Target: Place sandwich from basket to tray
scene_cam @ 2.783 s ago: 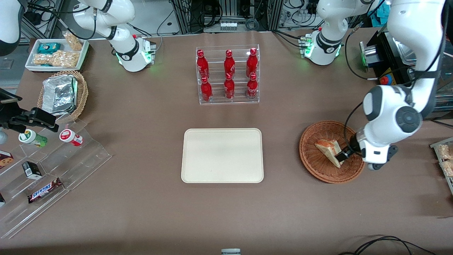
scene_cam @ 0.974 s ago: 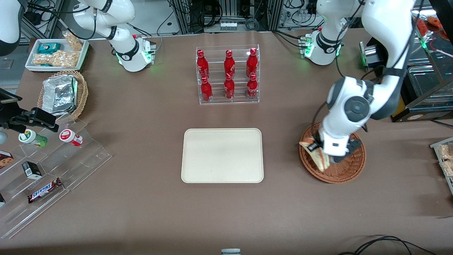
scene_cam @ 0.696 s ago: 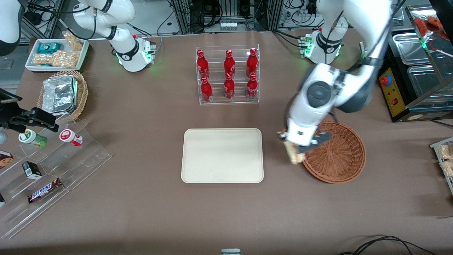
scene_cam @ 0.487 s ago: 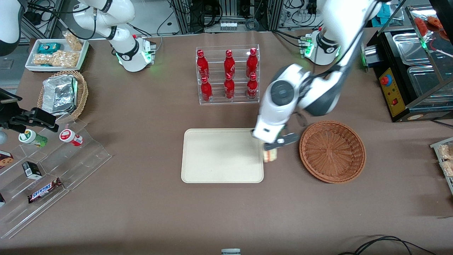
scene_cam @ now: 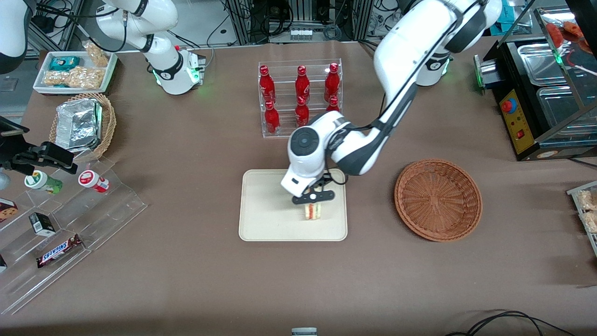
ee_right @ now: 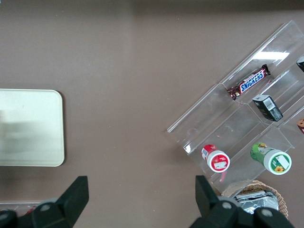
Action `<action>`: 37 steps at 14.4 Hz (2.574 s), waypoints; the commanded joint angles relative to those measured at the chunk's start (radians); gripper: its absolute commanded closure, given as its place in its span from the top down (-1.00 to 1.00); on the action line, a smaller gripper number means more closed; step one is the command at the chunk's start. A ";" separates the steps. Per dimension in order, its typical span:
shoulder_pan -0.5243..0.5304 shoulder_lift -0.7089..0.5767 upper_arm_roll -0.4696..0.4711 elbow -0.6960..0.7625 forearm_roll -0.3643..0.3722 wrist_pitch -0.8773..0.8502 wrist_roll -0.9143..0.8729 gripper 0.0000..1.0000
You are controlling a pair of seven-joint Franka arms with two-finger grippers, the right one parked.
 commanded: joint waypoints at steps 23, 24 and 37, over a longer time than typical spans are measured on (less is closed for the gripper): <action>0.314 -0.527 0.052 0.017 -0.209 -0.663 0.277 1.00; 0.363 -0.555 0.054 0.020 -0.217 -0.726 0.332 1.00; 0.788 -0.748 0.057 -0.114 -0.203 -0.846 0.798 1.00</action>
